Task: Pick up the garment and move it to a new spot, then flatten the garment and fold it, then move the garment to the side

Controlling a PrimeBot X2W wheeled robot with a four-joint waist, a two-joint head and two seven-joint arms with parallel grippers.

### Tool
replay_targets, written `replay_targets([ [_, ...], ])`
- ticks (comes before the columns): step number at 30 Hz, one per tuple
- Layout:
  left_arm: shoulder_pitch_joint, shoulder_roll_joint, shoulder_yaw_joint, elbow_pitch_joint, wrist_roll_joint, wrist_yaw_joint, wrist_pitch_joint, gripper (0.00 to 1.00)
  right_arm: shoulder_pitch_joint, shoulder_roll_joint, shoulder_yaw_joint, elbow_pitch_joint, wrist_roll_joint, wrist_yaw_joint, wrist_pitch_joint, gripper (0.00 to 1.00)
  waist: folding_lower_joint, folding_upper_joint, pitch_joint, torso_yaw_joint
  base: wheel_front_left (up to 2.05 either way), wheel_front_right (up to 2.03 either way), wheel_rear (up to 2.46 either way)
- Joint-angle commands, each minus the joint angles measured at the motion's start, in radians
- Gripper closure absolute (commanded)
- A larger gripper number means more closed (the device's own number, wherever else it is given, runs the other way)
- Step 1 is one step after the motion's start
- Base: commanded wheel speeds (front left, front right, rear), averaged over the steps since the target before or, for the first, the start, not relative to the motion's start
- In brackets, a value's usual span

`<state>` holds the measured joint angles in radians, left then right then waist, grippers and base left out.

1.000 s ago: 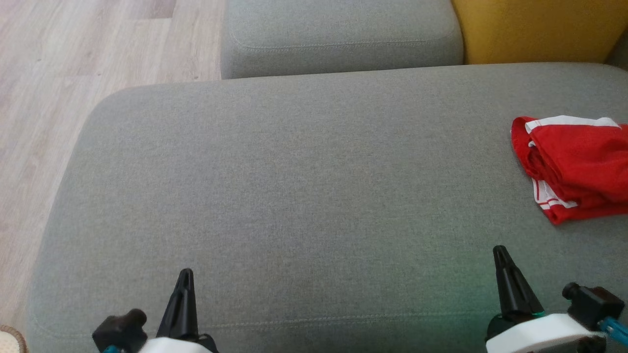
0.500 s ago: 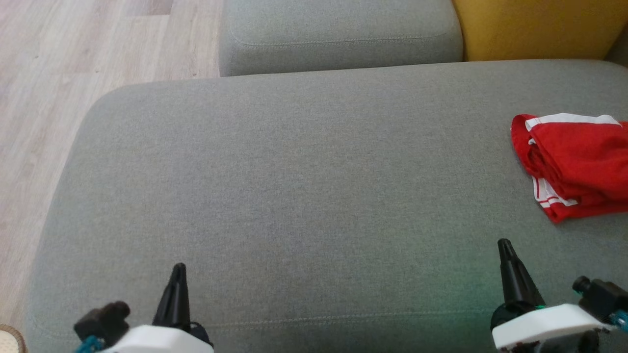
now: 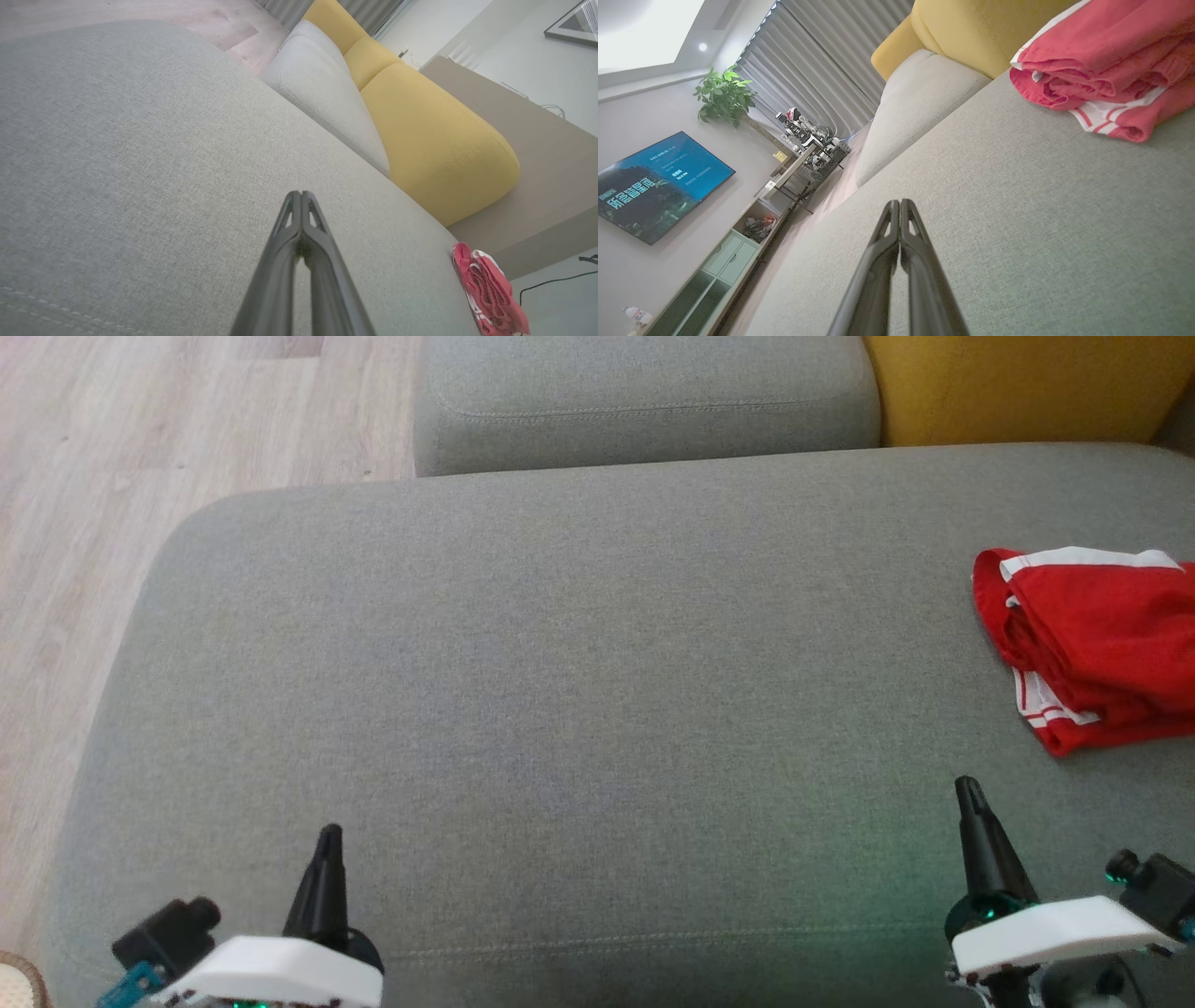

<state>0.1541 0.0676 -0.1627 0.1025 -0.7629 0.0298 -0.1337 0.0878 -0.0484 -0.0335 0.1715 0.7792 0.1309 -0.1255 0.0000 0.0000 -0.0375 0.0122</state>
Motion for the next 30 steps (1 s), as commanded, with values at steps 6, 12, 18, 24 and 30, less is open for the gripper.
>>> replay_targets([
  [6, -0.072, 0.018, 0.042, -0.011, -0.095, -0.023, 0.018, 1.0, -0.065, -0.023, 0.0, -0.019, 0.095, 0.0, 0.019, 1.0, 0.0, 0.0, 0.004, -0.001, 0.0, 0.0, 0.0],
  [12, -0.089, 0.019, 0.058, 0.003, -0.169, -0.035, 0.034, 1.0, -0.076, -0.024, -0.003, -0.011, 0.166, 0.0, 0.035, 1.0, 0.0, 0.0, 0.007, -0.002, 0.0, 0.0, 0.0],
  [18, -0.103, 0.02, 0.071, 0.014, -0.23, -0.046, 0.047, 1.0, -0.086, -0.025, -0.005, -0.004, 0.225, 0.0, 0.049, 1.0, 0.0, 0.0, 0.01, -0.003, 0.0, 0.0, 0.0],
  [24, -0.12, 0.021, 0.087, 0.028, -0.303, -0.058, 0.064, 1.0, -0.098, -0.026, -0.008, 0.004, 0.296, 0.0, 0.066, 1.0, 0.0, 0.0, 0.013, -0.004, 0.0, 0.0, 0.0],
  [30, -0.137, 0.021, 0.103, 0.042, -0.377, -0.071, 0.081, 1.0, -0.11, -0.027, -0.012, 0.013, 0.367, 0.0, 0.083, 1.0, 0.0, 0.0, 0.016, -0.005, 0.0, 0.0, 0.0],
])
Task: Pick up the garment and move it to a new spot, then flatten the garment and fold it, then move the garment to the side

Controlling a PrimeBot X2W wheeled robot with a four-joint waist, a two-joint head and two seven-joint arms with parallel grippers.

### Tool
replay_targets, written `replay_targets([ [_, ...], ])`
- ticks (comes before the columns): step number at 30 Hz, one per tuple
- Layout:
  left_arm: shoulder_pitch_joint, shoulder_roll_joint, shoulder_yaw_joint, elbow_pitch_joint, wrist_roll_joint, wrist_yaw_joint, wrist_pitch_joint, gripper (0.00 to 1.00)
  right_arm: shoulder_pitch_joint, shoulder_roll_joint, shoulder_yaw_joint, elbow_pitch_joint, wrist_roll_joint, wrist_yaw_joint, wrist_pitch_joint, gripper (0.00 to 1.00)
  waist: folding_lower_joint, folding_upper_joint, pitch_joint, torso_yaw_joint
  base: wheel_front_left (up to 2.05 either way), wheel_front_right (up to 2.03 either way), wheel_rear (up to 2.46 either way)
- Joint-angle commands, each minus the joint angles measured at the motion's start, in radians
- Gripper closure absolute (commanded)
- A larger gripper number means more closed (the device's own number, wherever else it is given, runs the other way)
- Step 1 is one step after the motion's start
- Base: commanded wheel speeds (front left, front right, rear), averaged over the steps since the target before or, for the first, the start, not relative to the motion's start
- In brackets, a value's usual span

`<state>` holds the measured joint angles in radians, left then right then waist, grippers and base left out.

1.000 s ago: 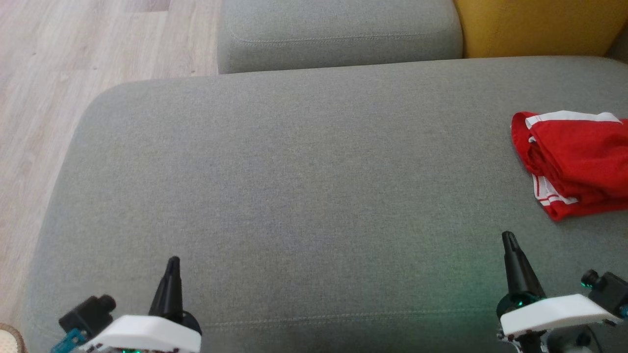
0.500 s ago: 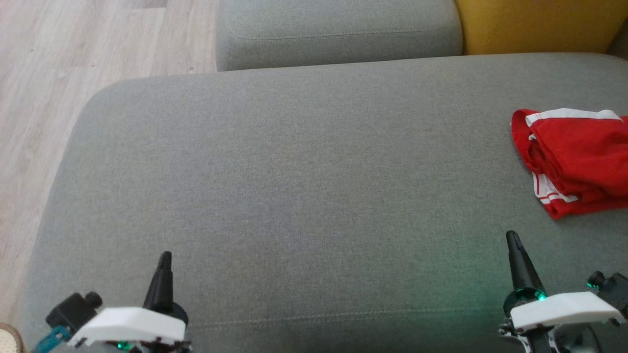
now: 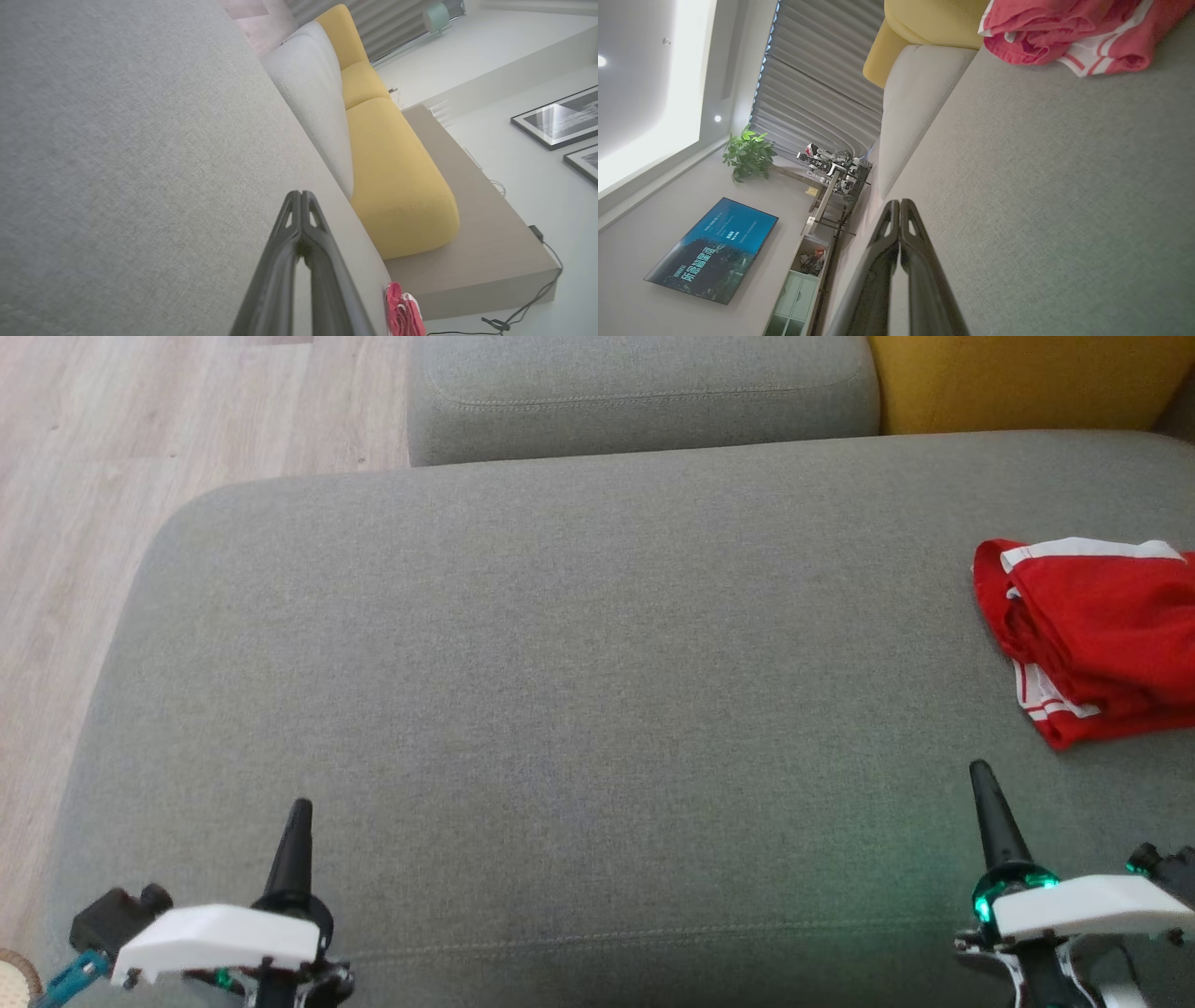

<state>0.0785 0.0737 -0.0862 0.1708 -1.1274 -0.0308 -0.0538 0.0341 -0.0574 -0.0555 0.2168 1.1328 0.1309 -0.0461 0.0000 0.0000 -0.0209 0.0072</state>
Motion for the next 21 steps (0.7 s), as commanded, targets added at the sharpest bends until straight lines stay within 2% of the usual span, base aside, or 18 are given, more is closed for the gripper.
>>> replay_targets([
  [1, -0.064, 0.015, 0.029, -0.024, -0.024, -0.012, 0.004, 1.0, -0.058, -0.018, 0.01, -0.031, 0.025, 0.0, 0.006, 1.0, 0.0, 0.0, 0.0, 0.0, 0.0, 0.0, 0.0],
  [21, -0.125, 0.015, 0.088, 0.025, -0.278, -0.057, 0.064, 1.0, -0.099, -0.021, -0.004, -0.002, 0.27, 0.0, 0.067, 1.0, 0.0, 0.0, 0.012, -0.004, 0.0, 0.0, 0.0],
])
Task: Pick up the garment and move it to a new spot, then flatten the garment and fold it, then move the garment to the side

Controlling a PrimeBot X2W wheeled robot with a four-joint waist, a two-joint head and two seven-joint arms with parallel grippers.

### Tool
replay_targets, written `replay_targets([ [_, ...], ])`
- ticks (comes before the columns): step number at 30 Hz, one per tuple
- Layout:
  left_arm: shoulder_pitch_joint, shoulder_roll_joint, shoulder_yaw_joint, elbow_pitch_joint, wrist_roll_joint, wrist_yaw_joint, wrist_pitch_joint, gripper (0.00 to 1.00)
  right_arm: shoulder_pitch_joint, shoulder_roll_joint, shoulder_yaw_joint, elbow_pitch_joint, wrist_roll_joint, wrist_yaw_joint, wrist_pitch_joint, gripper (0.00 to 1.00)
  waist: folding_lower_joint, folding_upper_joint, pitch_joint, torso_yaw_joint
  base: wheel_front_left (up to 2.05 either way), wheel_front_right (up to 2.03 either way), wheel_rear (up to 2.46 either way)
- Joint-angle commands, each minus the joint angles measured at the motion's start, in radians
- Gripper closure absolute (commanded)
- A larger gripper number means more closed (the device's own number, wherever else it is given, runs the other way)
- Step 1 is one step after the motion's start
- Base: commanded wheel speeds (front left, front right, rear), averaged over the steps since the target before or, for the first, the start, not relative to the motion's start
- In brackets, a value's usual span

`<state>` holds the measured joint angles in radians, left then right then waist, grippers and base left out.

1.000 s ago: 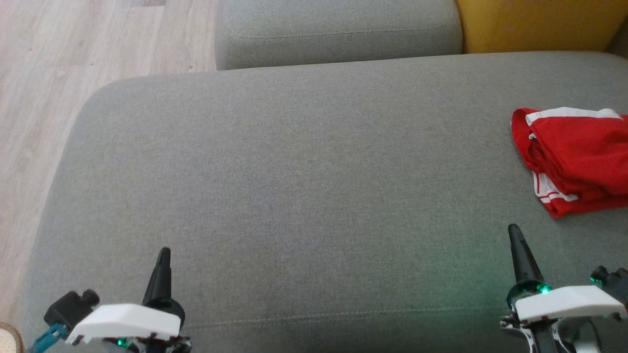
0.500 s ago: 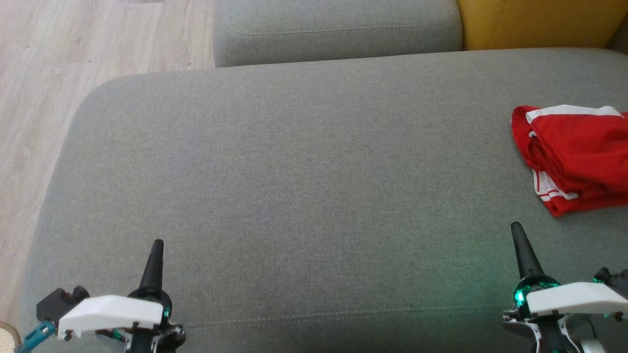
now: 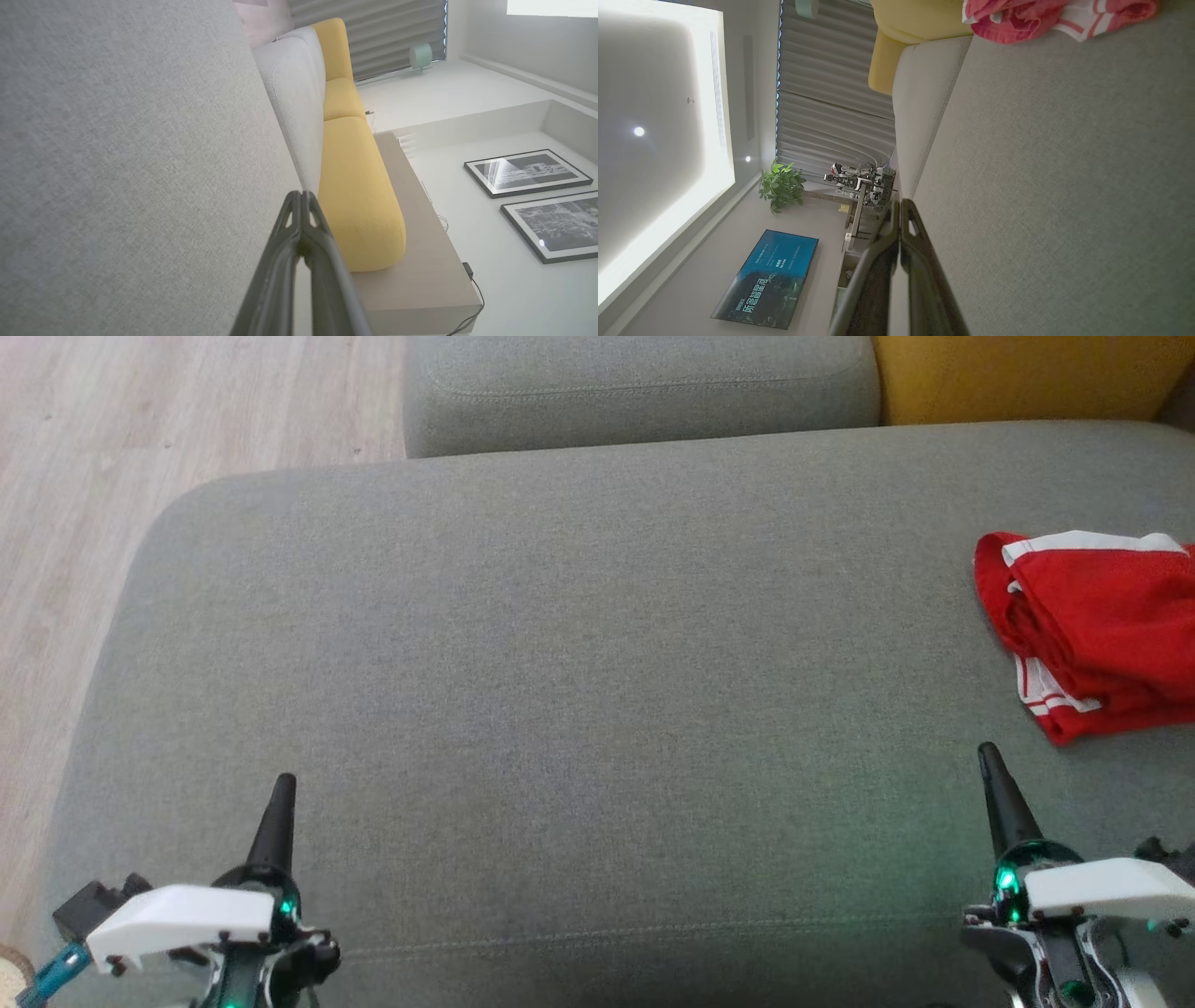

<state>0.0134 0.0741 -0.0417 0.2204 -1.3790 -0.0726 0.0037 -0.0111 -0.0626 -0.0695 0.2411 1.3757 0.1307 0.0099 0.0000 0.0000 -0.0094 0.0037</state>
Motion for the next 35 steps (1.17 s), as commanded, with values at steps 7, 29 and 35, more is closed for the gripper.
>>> replay_targets([
  [7, -0.08, 0.015, 0.064, -0.008, -0.111, -0.03, 0.027, 1.0, -0.068, -0.016, 0.005, -0.016, 0.108, 0.0, 0.031, 1.0, 0.0, 0.0, 0.004, -0.001, 0.0, 0.0, 0.0],
  [29, -0.119, 0.011, 0.107, 0.024, -0.27, -0.058, 0.071, 1.0, -0.095, -0.014, -0.008, 0.003, 0.263, 0.0, 0.074, 1.0, 0.0, 0.0, 0.012, -0.004, 0.0, 0.0, 0.0],
  [35, -0.119, 0.009, 0.11, 0.024, -0.268, -0.058, 0.073, 1.0, -0.095, -0.013, -0.01, 0.003, 0.262, 0.0, 0.076, 1.0, 0.0, 0.0, 0.012, -0.004, 0.0, 0.0, 0.0],
])
